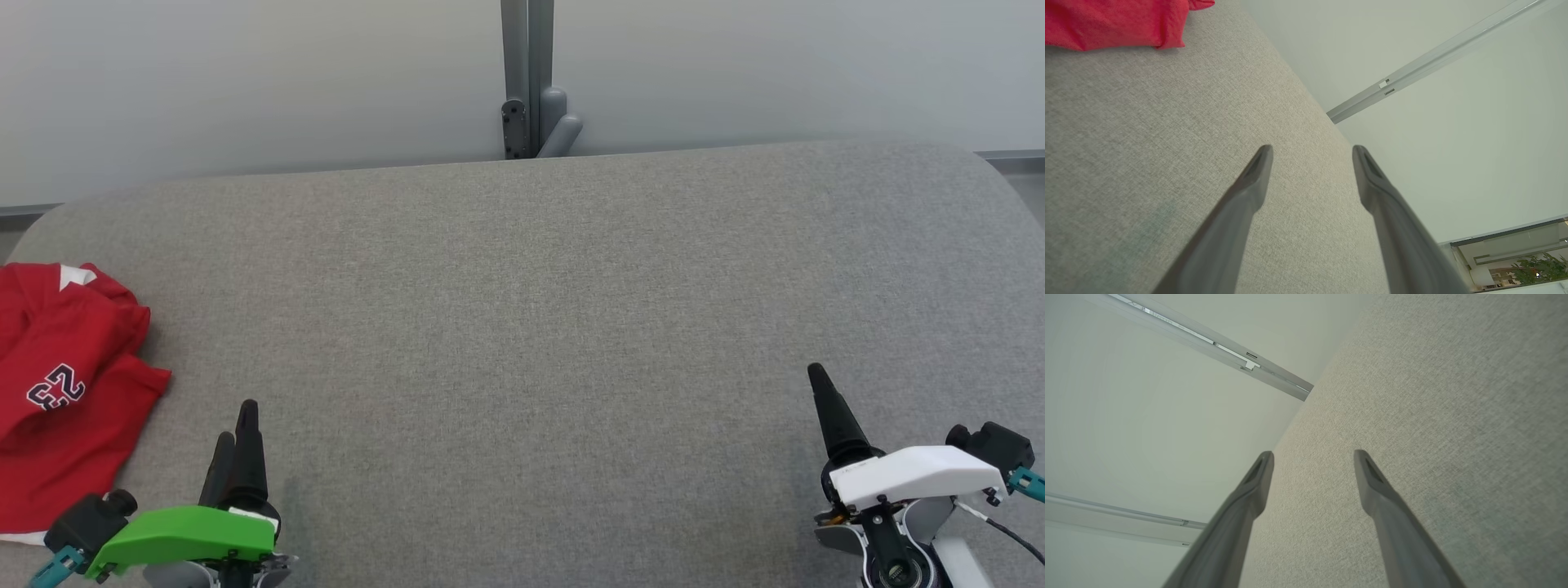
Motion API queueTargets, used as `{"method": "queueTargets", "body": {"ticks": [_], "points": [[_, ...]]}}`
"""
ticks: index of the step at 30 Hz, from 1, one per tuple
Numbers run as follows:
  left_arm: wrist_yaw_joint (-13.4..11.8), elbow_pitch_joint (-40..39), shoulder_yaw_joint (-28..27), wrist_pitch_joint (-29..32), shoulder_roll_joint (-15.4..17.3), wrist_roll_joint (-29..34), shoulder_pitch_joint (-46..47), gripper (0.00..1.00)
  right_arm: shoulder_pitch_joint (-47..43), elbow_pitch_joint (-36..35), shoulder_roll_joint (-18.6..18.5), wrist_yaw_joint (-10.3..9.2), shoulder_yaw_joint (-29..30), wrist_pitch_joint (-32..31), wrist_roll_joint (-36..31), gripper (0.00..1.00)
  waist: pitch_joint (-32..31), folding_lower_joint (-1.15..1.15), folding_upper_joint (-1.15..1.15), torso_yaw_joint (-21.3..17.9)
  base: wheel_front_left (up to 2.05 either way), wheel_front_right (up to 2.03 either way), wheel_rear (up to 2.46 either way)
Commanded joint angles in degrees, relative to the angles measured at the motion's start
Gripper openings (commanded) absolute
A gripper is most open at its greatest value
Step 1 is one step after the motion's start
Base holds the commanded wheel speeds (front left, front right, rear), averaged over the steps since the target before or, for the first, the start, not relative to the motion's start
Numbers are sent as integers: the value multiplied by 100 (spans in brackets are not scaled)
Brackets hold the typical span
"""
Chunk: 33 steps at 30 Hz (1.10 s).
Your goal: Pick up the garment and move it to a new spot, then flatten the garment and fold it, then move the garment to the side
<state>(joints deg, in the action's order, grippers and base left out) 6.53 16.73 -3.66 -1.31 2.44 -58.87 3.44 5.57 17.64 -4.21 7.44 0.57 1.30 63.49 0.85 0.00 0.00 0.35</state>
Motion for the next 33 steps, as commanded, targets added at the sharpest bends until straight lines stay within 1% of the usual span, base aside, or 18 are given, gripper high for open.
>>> {"method": "queueTargets", "body": {"ticks": [1,12,17,33], "points": [[-16,-68,16,-56,45,251,77,100,176,-46,-54,3,-35,69,-178,100,3,0,0,1,0,0,0],[-83,-52,118,-283,69,1216,73,100,214,41,-107,3,-149,292,-1039,100,25,0,0,5,0,0,0],[-93,-58,137,-360,79,1514,63,100,213,16,-111,3,-145,367,-1322,100,34,0,0,8,0,0,0],[-184,-19,242,-654,122,2742,34,100,240,72,-137,4,-197,657,-2471,100,61,0,0,8,0,0,0]]}}
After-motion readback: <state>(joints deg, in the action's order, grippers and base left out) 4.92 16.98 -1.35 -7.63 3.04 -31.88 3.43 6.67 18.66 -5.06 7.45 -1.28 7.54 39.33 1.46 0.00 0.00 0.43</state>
